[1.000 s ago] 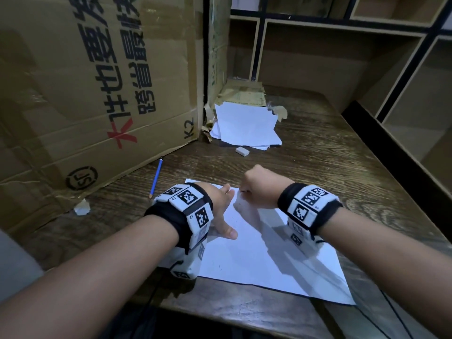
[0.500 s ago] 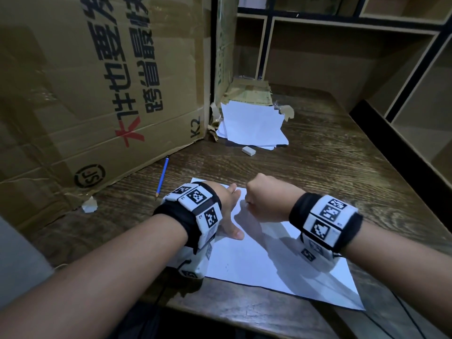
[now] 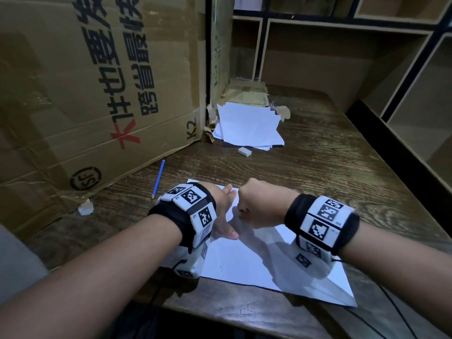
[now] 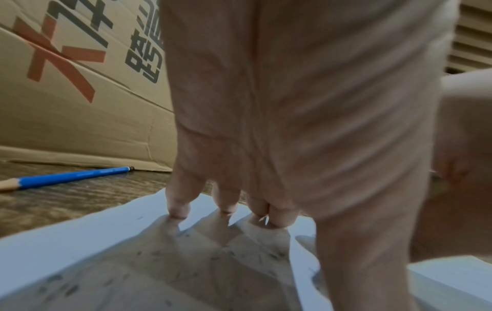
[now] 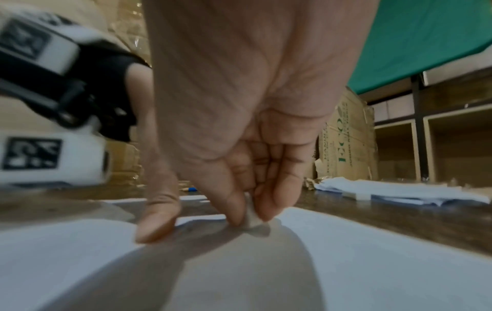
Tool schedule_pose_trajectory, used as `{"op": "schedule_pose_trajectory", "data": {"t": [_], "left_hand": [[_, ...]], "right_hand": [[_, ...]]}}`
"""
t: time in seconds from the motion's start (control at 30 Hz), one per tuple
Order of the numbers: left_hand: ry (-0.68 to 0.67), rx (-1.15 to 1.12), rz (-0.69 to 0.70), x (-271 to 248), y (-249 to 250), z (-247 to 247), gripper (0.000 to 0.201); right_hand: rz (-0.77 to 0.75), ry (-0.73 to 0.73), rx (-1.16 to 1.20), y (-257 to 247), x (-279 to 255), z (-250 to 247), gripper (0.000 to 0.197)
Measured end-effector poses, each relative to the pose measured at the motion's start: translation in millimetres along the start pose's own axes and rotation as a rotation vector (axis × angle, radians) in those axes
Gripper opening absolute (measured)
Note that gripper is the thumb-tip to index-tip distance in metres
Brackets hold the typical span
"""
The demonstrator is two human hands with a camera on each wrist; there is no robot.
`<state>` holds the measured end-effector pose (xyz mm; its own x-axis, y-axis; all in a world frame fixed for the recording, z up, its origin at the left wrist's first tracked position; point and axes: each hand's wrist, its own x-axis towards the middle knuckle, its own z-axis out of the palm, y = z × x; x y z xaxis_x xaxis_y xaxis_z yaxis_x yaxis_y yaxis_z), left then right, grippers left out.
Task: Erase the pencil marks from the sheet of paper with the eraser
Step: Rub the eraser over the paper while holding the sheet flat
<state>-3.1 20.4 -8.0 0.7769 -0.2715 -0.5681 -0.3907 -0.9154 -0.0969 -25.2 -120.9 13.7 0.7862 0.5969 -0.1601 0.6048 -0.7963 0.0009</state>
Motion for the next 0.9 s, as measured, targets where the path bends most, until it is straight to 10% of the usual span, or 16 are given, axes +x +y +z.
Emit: {"op": "schedule_pose_trajectory", "data": {"t": [0.9], "left_hand": [[-0.010, -0.038, 0.019, -6, -5, 5, 0.119]], "right_hand": [[-0.155, -0.014, 0.045, 4, -22, 25, 0.048]]}}
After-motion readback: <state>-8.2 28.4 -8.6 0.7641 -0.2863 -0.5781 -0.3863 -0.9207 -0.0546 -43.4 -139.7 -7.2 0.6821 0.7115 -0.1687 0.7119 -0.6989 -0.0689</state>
